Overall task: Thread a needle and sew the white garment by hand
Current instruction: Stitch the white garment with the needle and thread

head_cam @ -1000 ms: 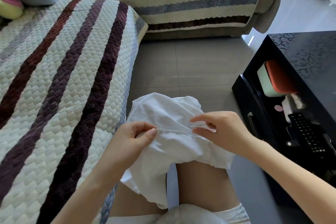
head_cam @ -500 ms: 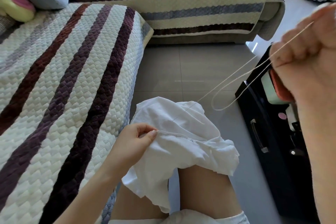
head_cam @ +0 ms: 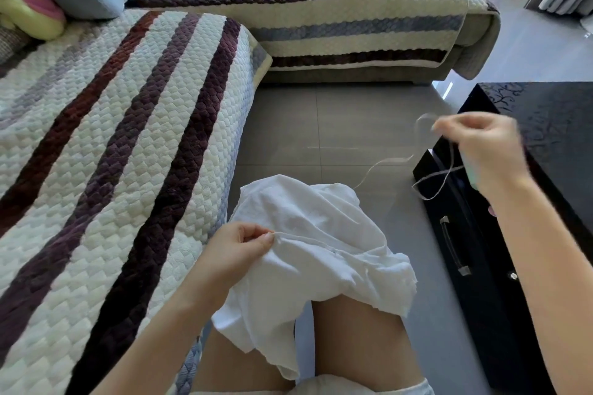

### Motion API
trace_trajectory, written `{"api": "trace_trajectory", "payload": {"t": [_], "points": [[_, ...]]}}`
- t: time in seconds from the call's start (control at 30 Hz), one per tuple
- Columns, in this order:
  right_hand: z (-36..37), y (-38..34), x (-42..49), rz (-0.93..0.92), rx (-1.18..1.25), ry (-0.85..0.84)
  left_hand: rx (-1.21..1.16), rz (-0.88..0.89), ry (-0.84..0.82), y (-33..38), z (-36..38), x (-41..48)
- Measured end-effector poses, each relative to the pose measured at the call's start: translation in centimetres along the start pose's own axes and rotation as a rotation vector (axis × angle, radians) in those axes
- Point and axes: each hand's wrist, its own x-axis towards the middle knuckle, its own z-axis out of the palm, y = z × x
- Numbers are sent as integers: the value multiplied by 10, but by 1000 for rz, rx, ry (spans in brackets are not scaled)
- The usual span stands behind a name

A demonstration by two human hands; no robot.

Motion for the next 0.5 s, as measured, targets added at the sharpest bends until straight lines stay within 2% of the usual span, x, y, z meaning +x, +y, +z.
{"api": "trace_trajectory", "payload": {"t": [0.07,0.1,0.13,0.17,0.23,0.3,0.33,0.4,0.5], "points": [[13,8,-13,-75,-702,-80,-90,-4,-74,4,0,-4],[19,10,-20,-104,-911,-70,-127,-1,-105,7,1,-6],[25,9,-29,-151,-981,-30,-156,6,-133,9,1,-8],[31,7,-39,-212,-934,-20,-171,20,-159,11,2,-10],[42,-2,-63,-308,-605,-109,-177,59,-195,14,4,-13],[50,-13,-90,-243,-199,-428,-170,94,-220,16,5,-16],[54,-18,-102,-202,-75,-601,-160,110,-223,17,5,-17],[63,-20,-120,-236,-53,-802,-144,144,-224,18,5,-19],[70,-17,-125,-307,-125,-779,-43,204,-162,20,4,-22]]}}
